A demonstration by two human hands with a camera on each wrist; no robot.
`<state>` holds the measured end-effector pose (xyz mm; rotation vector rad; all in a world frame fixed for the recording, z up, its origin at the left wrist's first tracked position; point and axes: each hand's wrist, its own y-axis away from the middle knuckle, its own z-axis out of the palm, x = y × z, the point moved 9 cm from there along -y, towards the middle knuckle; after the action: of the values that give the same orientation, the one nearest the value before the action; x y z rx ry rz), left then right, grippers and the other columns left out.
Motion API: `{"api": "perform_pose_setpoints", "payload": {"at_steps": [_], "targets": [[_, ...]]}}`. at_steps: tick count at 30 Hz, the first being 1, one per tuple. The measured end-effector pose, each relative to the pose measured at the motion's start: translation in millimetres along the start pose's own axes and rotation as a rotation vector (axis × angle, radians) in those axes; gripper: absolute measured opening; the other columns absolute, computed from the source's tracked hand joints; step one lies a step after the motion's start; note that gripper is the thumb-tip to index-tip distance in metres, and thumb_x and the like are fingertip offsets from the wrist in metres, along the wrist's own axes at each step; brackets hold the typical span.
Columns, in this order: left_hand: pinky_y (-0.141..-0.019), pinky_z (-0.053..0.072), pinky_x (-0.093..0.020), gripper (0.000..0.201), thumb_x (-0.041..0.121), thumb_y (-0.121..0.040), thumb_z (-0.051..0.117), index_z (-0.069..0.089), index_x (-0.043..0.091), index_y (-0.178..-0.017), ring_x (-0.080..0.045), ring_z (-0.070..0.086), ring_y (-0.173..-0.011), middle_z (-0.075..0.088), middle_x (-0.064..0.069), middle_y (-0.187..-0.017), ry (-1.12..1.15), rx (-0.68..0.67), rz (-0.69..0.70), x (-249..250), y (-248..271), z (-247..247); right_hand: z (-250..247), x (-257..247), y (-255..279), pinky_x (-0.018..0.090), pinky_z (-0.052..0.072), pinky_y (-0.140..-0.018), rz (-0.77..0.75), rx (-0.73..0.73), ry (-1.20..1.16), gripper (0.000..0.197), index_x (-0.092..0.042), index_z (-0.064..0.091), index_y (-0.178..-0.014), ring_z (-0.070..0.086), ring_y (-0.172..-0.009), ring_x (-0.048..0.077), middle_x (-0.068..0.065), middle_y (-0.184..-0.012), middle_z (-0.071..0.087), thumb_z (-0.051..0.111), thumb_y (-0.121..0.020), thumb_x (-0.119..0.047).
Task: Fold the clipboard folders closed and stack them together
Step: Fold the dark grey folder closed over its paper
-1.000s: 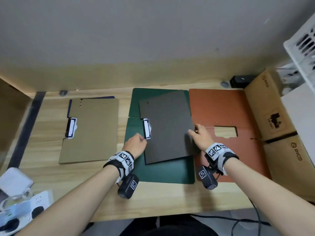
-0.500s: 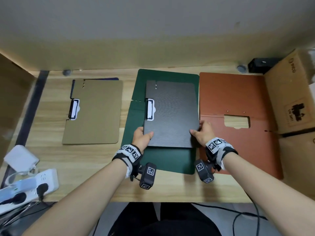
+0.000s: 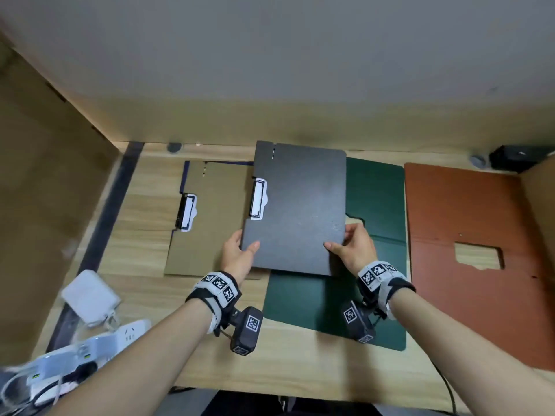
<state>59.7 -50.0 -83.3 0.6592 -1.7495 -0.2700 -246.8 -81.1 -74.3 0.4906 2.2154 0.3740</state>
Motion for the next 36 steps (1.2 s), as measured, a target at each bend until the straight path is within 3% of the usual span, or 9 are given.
{"api": "perform_pose_setpoints", "payload": {"at_steps": [5,7,10,13,17,20,25,32,36], "targets": [[-0.094,0.045,-0.028,0.044,0.010,-0.091,0.066,0.055,0.015,-0.134,-0.013,0.058,-0.109,0.058,0.009,-0.120,-0.074,0.121,0.025,-15,-21,-89,83,-48,0,0.040,0.053,-0.080,-0.041,-0.045,0.040,0.052,-0.021,0.049,-0.095,0.062,-0.085,0.019,-0.002,-0.092,0.062,0.087,-0.064,-0.039],[-0.101,0.042,-0.031,0.046,0.017,-0.089,0.069,0.057,0.017,-0.134,-0.016,0.055,-0.115,0.057,0.005,-0.126,-0.173,0.171,0.067,-21,-26,-122,112,-62,4,0.041,0.053,-0.081,-0.052,-0.071,0.084,0.052,-0.022,0.050,-0.093,0.061,-0.087,0.020,-0.003,-0.093,0.061,0.087,-0.063,-0.042],[-0.115,0.026,-0.036,0.055,0.029,-0.086,0.073,0.057,0.014,-0.136,-0.022,0.034,-0.135,0.043,0.000,-0.145,-0.453,0.228,0.076,-32,-34,-159,141,-78,8,0.044,0.052,-0.086,-0.089,-0.072,0.177,0.053,-0.021,0.052,-0.095,0.056,-0.095,0.022,-0.001,-0.097,0.059,0.085,-0.063,-0.048],[-0.121,0.020,-0.035,0.059,0.024,-0.085,0.075,0.054,0.010,-0.139,-0.022,0.022,-0.146,0.029,0.000,-0.157,-0.376,0.204,0.064,-43,-44,-175,155,-90,12,0.039,0.049,-0.088,-0.127,-0.078,0.304,0.055,-0.019,0.053,-0.100,0.049,-0.101,0.023,0.000,-0.102,0.055,0.080,-0.067,-0.054],[-0.119,0.031,-0.040,0.070,0.005,-0.083,0.072,0.043,0.012,-0.147,-0.021,0.036,-0.143,0.032,-0.001,-0.156,-0.218,0.166,0.084,-45,-54,-176,166,-102,12,0.040,0.049,-0.090,-0.147,-0.077,0.413,0.062,-0.017,0.053,-0.114,0.050,-0.111,0.026,0.003,-0.113,0.054,0.073,-0.072,-0.058],[-0.115,0.037,-0.041,0.067,0.006,-0.082,0.071,0.047,0.011,-0.144,-0.025,0.045,-0.136,0.044,-0.004,-0.148,-0.216,0.184,0.030,-43,-60,-173,171,-101,11,0.044,0.049,-0.095,-0.092,-0.097,0.344,0.065,-0.016,0.050,-0.124,0.054,-0.113,0.027,0.004,-0.120,0.053,0.075,-0.074,-0.051],[-0.091,0.045,-0.028,0.052,0.007,-0.082,0.068,0.059,0.009,-0.132,-0.027,0.057,-0.116,0.056,-0.007,-0.130,-0.232,0.185,-0.026,-42,-64,-170,174,-94,4,0.045,0.049,-0.098,-0.002,-0.114,0.124,0.055,-0.017,0.053,-0.118,0.058,-0.110,0.025,0.003,-0.118,0.056,0.081,-0.073,-0.032],[-0.104,0.047,-0.046,0.061,0.023,-0.079,0.077,0.055,0.015,-0.135,-0.027,0.056,-0.122,0.056,-0.006,-0.133,-0.312,0.204,-0.013,-48,-69,-171,165,-100,-8,0.039,0.049,-0.096,-0.054,-0.046,0.052,0.050,-0.022,0.048,-0.101,0.057,-0.103,0.020,0.002,-0.109,0.055,0.086,-0.068,-0.021],[-0.105,0.044,-0.048,0.065,0.024,-0.079,0.078,0.051,0.015,-0.137,-0.032,0.053,-0.124,0.055,-0.011,-0.135,-0.418,0.241,0.008,-42,-67,-168,168,-100,-15,0.040,0.049,-0.099,-0.092,-0.086,0.097,0.051,-0.018,0.052,-0.111,0.057,-0.108,0.023,0.005,-0.115,0.053,0.083,-0.071,-0.023]]}}
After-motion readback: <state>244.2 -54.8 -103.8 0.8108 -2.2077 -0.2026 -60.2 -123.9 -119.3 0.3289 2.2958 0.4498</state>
